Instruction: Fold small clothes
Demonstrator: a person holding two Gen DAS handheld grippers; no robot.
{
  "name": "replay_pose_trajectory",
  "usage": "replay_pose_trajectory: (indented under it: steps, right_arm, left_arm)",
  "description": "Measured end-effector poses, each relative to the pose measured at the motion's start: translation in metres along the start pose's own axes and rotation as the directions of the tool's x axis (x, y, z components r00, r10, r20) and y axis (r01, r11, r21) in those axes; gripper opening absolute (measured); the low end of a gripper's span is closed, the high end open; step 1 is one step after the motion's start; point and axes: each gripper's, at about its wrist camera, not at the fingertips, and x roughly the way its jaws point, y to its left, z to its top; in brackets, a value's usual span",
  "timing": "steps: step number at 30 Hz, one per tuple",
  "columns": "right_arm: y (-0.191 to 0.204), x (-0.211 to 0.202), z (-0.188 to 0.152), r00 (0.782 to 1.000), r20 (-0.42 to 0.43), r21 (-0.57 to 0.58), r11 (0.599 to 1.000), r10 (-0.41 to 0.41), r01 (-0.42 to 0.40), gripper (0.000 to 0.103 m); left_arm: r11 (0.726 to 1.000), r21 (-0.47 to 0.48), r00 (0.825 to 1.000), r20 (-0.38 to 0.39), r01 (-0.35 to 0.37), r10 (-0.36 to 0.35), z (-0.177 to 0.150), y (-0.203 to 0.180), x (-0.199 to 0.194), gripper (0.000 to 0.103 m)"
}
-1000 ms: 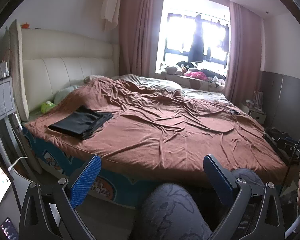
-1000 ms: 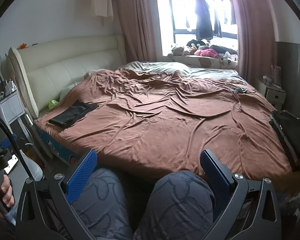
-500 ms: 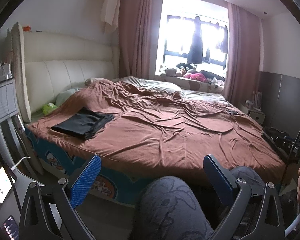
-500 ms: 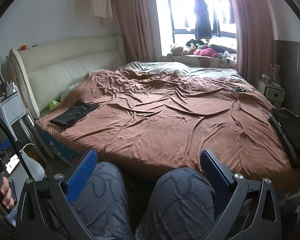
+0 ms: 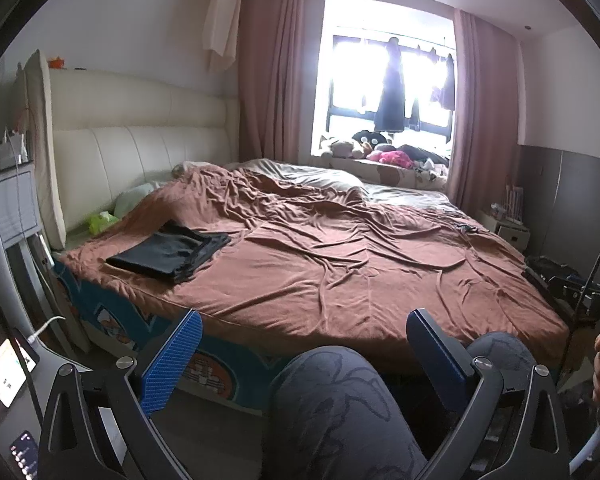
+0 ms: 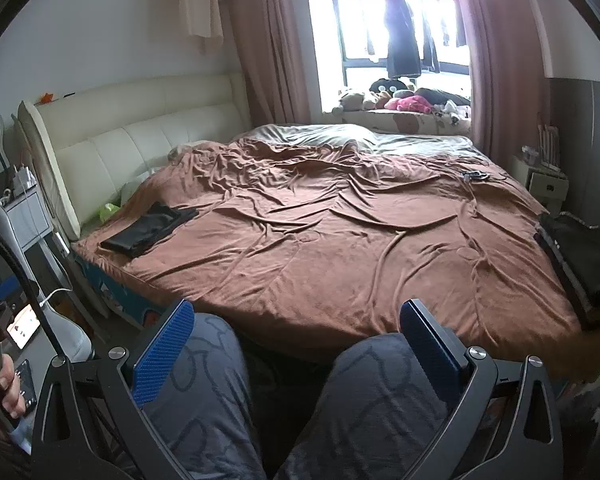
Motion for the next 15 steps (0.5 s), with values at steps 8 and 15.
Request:
replay_pose_trajectory:
  steps: [8, 15]
  right_arm:
    - [0.001, -0.003, -0.001, 1.0, -0.001, 0.012, 1.0, -0.005, 0.005, 0.103]
    - [-0.002, -0.009, -0.003, 1.0, 0.007, 0.024, 1.0, -0.014, 0.014, 0.103]
  left_arm:
    - [1.0, 0.006, 1.0, 0.02, -0.015, 0.015, 0.0, 0.001, -0.007, 0.103]
    - [1.0, 0.014, 0.999, 0.039, -0.02, 0.02, 0.001, -0.001, -0.015, 0.103]
